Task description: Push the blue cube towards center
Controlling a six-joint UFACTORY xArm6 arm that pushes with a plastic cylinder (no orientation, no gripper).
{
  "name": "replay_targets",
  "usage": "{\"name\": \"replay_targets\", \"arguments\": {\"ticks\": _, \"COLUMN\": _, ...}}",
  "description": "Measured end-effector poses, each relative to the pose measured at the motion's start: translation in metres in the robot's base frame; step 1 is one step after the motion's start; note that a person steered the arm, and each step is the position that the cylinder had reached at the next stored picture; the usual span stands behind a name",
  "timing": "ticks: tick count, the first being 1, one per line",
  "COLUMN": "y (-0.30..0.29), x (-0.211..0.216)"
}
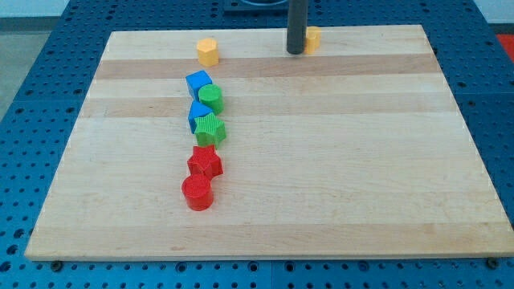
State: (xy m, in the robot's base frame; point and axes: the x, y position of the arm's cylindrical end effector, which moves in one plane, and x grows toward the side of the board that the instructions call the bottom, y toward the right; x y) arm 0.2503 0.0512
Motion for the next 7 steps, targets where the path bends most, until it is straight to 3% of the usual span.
{"name": "replay_targets", "arguments": {"ticks": 5, "y": 0.001, "x": -0.027}}
{"name": "replay_targets", "arguments": {"ticks": 7, "y": 0.037, "x": -0.028}}
